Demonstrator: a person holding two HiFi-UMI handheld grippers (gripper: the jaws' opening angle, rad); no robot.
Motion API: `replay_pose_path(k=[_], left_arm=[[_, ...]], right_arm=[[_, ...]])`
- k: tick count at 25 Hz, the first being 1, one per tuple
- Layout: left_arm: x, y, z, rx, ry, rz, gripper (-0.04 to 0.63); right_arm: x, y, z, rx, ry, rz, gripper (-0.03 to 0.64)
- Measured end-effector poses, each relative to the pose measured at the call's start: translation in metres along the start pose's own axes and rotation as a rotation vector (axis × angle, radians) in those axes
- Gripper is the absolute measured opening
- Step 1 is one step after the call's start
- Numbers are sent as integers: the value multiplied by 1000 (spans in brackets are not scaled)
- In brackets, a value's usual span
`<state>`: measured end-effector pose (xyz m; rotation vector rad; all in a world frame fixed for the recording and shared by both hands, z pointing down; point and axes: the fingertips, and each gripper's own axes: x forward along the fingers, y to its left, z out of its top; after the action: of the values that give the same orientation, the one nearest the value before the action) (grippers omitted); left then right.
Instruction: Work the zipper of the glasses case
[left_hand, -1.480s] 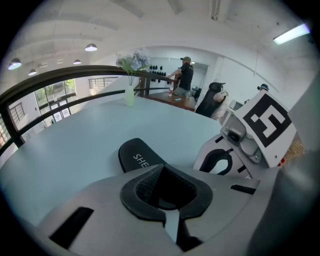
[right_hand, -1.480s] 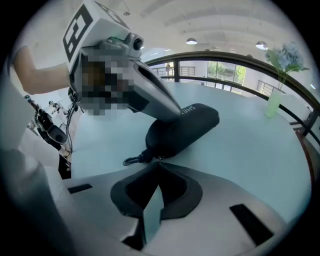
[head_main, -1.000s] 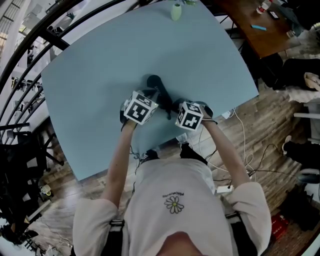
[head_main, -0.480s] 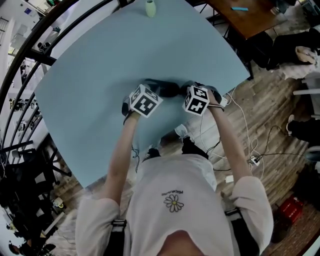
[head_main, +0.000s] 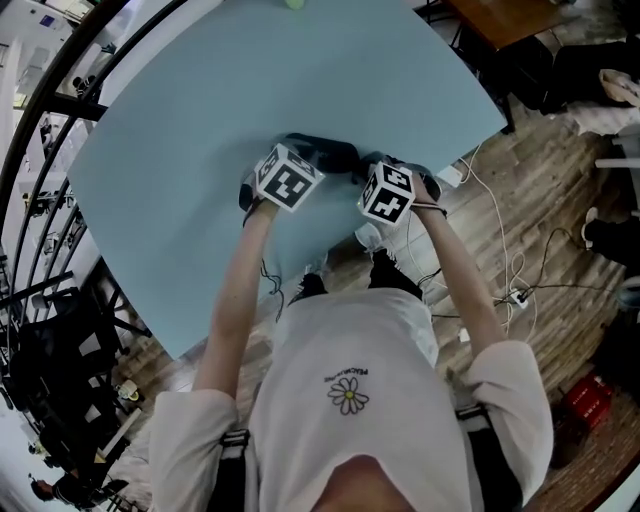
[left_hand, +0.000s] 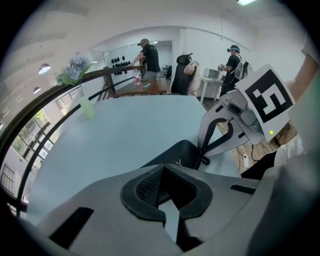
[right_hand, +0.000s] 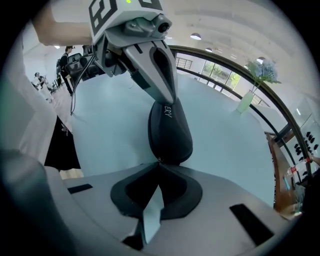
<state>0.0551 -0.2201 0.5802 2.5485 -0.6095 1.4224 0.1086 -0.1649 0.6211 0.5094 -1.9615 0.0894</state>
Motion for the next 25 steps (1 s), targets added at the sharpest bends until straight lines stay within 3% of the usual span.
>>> replay_pose_path(k=[3, 10, 12, 15, 18, 20, 25], left_arm=[[-1, -1, -1, 7, -2, 6, 14], [3, -3, 1, -3, -10, 16, 14], [2, -2, 0, -4, -17, 26, 14], [-2, -4, -4, -24, -14, -4, 14], [-20, -20, -8, -73, -13, -104, 14], [-28, -34, -6, -68, -21, -150, 14], [-12, -73, 1, 23, -17, -214, 15]], right_arm=[[1, 12, 4, 33, 17, 16, 8], [11, 29, 29, 362, -66, 19, 8], [15, 30, 39, 398, -89, 7, 8], [17, 38, 44, 315, -111, 46, 9], [6, 44, 28, 115, -101, 104, 8], [0, 33, 7, 21, -52, 75, 8], [-7, 6, -15, 61, -36, -1, 8]])
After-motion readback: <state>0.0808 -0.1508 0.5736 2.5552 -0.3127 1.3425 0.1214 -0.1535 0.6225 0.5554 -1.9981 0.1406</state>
